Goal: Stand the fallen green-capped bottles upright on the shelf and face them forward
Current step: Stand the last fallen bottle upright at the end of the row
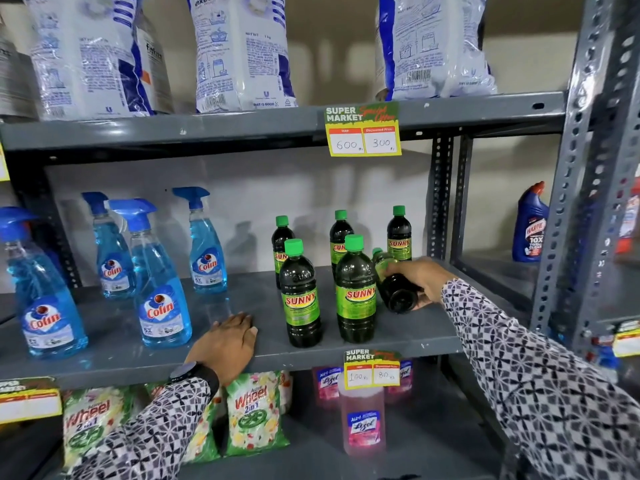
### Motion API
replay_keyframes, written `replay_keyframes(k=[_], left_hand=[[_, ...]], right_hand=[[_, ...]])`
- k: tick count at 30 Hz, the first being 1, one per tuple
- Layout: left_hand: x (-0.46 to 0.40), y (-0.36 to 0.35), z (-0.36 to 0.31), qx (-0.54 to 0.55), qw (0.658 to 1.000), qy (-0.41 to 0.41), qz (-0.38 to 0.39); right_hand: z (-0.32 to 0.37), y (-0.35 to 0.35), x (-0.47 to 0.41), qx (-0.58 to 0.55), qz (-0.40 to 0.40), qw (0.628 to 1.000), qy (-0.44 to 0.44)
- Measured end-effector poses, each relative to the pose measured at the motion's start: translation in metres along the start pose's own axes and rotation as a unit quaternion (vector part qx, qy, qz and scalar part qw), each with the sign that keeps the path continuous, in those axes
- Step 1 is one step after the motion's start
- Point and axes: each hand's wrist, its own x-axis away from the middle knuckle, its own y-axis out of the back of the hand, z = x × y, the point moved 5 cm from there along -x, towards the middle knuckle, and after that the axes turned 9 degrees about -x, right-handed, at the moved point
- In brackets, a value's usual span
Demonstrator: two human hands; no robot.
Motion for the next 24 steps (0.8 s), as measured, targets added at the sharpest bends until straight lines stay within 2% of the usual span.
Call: replay_keyframes(k=[4,8,16,20,24], left_hand=[[0.0,0.001,-0.001,0.004,1.0,0.003,-0.001],[0.0,0.001,-0.001,0.008,1.0,0.004,-0.002],[-0.001,-0.002,0.0,0.01,1.0,0.014,0.012],[0.0,-0.004,0.0,0.008,1.0,0.018,0.017],[-0.002,-0.001,-0.001,0.009,1.0,0.022,0.019]], right_hand=[[0.006,0.015,-0.005,-0.103,-0.048,0.987,0.117],[-0.013,0.022,-0.008,-0.115,-0.068,0.973,0.189],[-0.041,0.013,0.003,-0.091,-0.066,0.962,0.248],[-0.042,0.01,0.002,-0.101,-0.029,0.962,0.252],[-0.04,0.011,0.0,-0.054,-0.036,0.962,0.264]])
